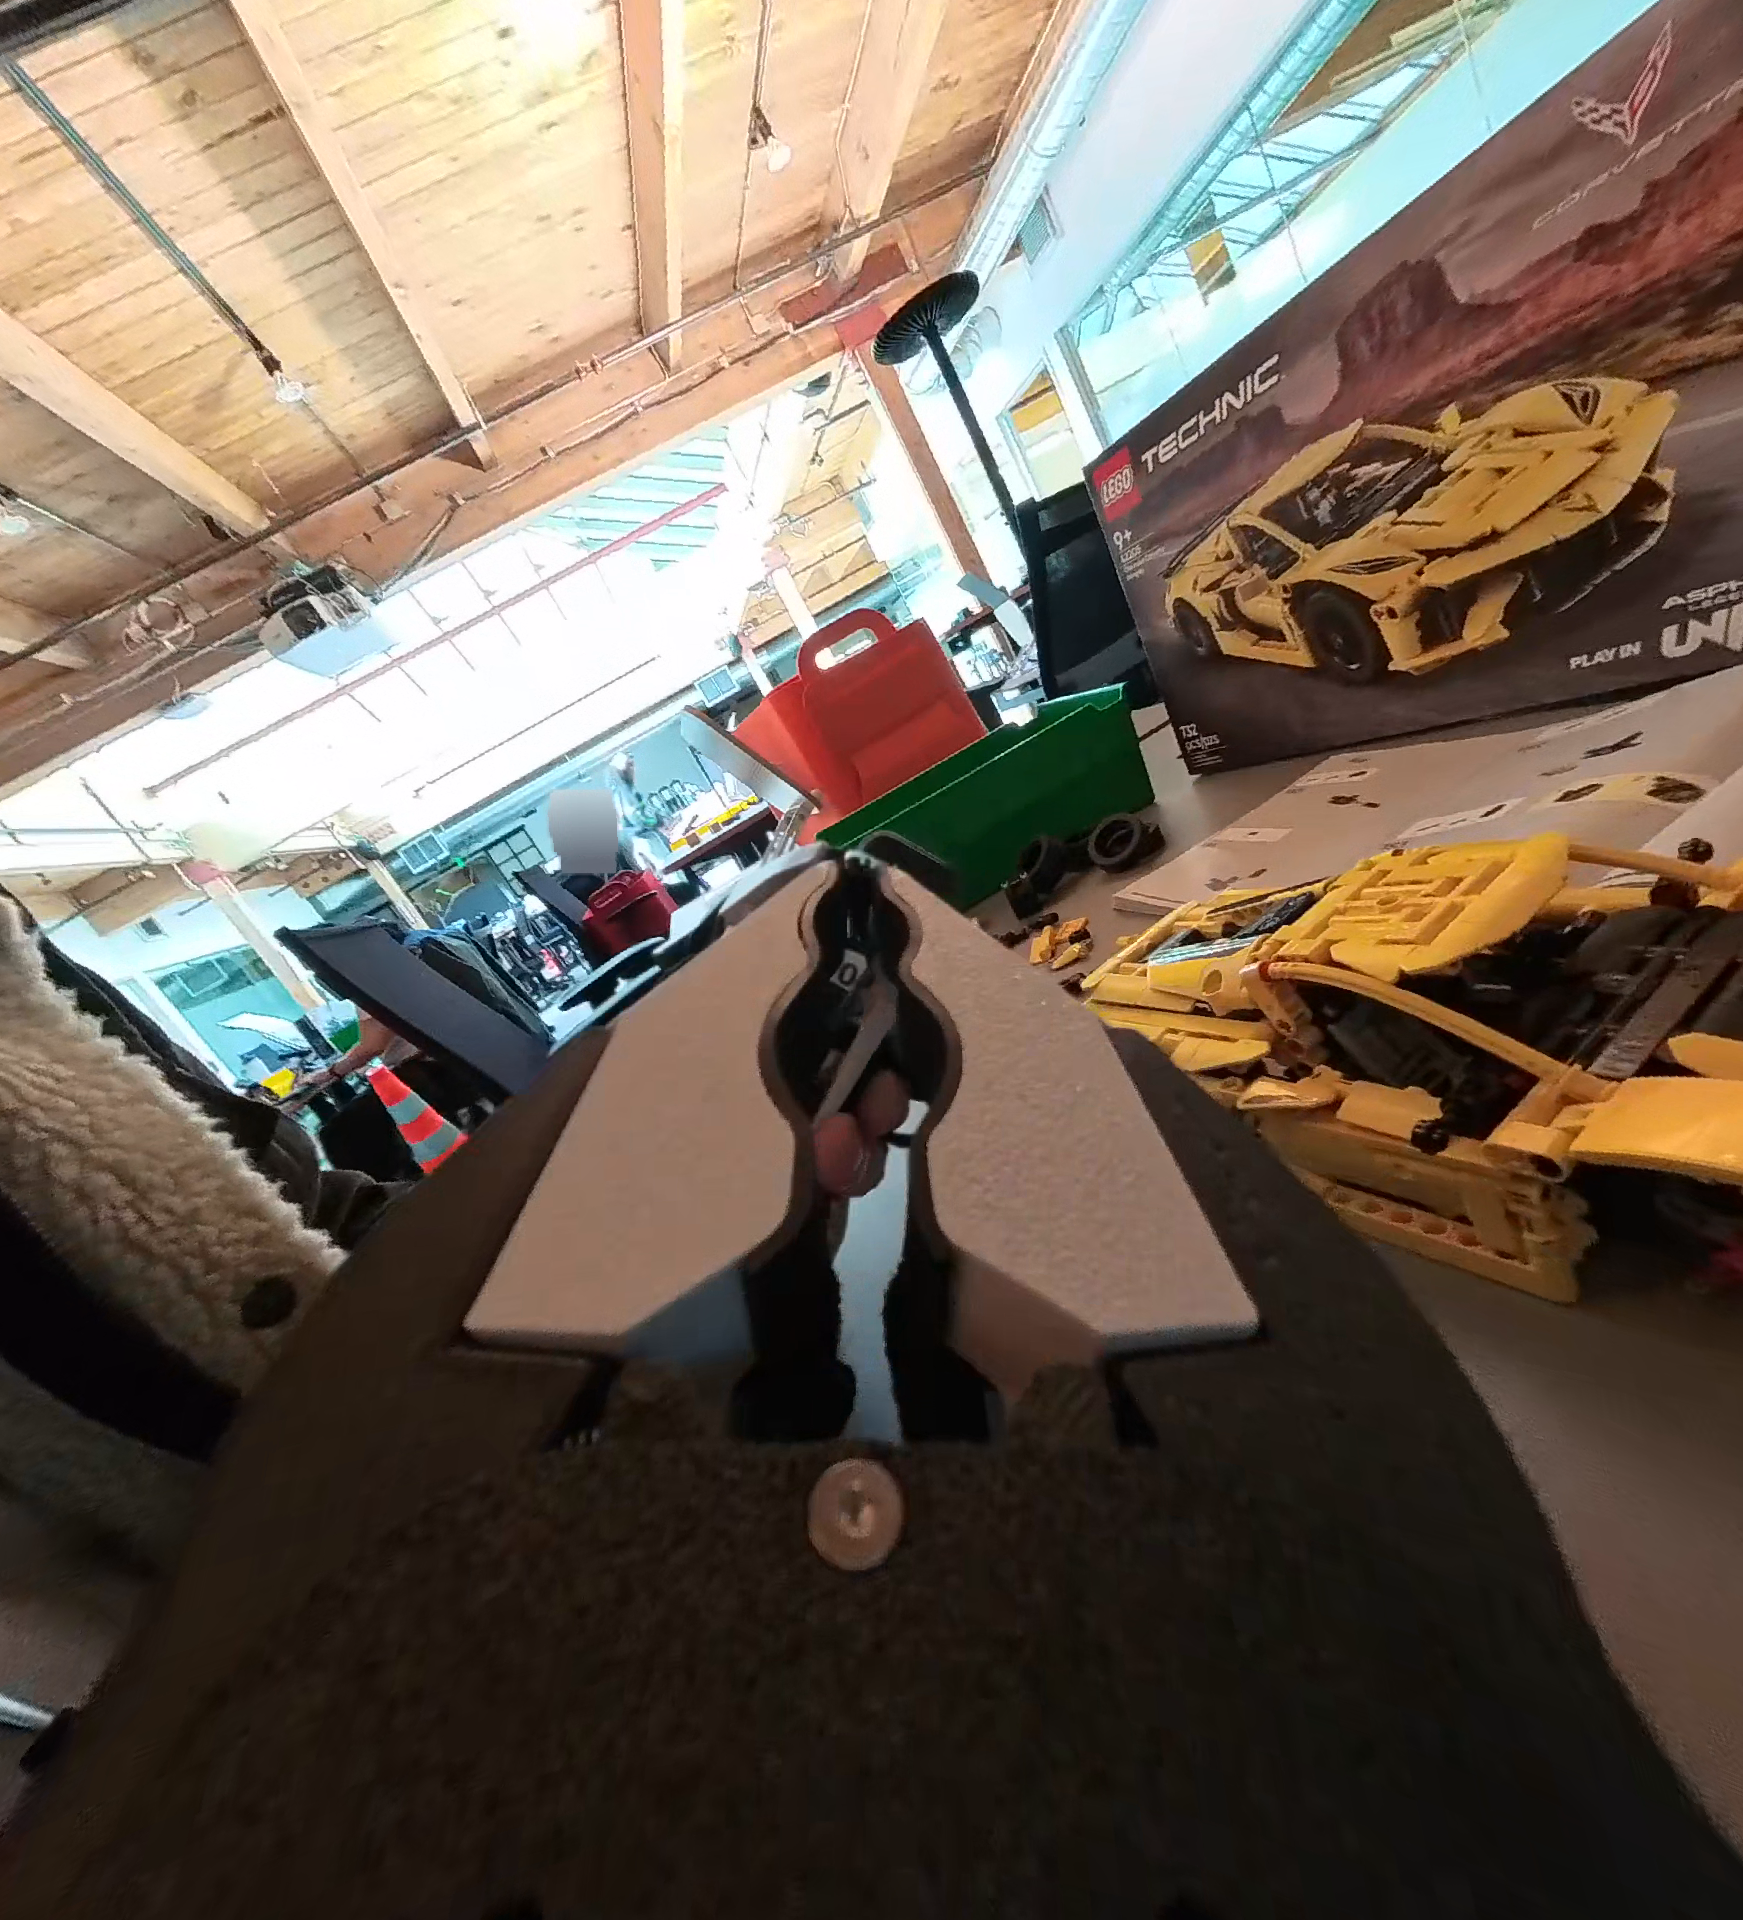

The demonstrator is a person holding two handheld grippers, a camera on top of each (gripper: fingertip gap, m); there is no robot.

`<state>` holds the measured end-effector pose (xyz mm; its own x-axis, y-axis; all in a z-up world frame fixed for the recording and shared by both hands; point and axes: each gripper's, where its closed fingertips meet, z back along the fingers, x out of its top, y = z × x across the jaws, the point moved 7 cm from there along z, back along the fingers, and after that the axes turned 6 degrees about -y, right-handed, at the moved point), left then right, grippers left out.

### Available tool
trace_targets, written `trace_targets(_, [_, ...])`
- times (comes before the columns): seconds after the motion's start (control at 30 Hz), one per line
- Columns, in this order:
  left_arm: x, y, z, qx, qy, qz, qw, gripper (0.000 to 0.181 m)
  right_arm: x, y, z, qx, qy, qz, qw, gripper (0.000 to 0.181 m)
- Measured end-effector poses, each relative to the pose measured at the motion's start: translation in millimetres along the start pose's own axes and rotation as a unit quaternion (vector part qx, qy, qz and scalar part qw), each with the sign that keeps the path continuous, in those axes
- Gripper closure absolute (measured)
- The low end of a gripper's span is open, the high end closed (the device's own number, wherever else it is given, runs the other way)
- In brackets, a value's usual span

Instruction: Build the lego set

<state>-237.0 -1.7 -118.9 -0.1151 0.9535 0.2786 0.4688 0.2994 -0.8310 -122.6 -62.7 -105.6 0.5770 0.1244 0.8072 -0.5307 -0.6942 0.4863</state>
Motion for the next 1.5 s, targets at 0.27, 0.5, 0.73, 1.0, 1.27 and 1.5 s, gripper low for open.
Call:
trace_targets(0.27, [9, -3, 5, 0.041, -0.006, -0.096, 0.995, 0.166, -4, 0, 0, 0.004, 0.022, -0.006, 1.0, 0.177])
trace_targets(0.5, [5, -2, 2, 0.046, 0.004, -0.103, 0.994, 0.166, -6, 0, -2, -0.009, 0.028, 0.011, 1.0, 0.179])
trace_targets(0.73, [4, -5, 1, 0.051, 0.009, -0.124, 0.991, 0.167, -7, -1, -2, 0.0, 0.027, -0.002, 1.0, 0.179])
trace_targets(1.0, [-3, -9, -3, 0.063, 0.036, -0.178, 0.981, 0.167, -8, 2, -2, 0.004, 0.046, -0.003, 0.999, 0.179])
trace_targets(1.27, [4, -11, 3, 0.064, 0.018, -0.181, 0.981, 0.167, 0, -2, 2, 0.004, 0.014, -0.007, 1.0, 0.178])
trace_targets(1.5, [-7, 0, -5, 0.065, 0.037, -0.122, 0.99, 0.167, 4, 4, 0, 0.004, -0.009, 0.057, 0.998, 0.178])
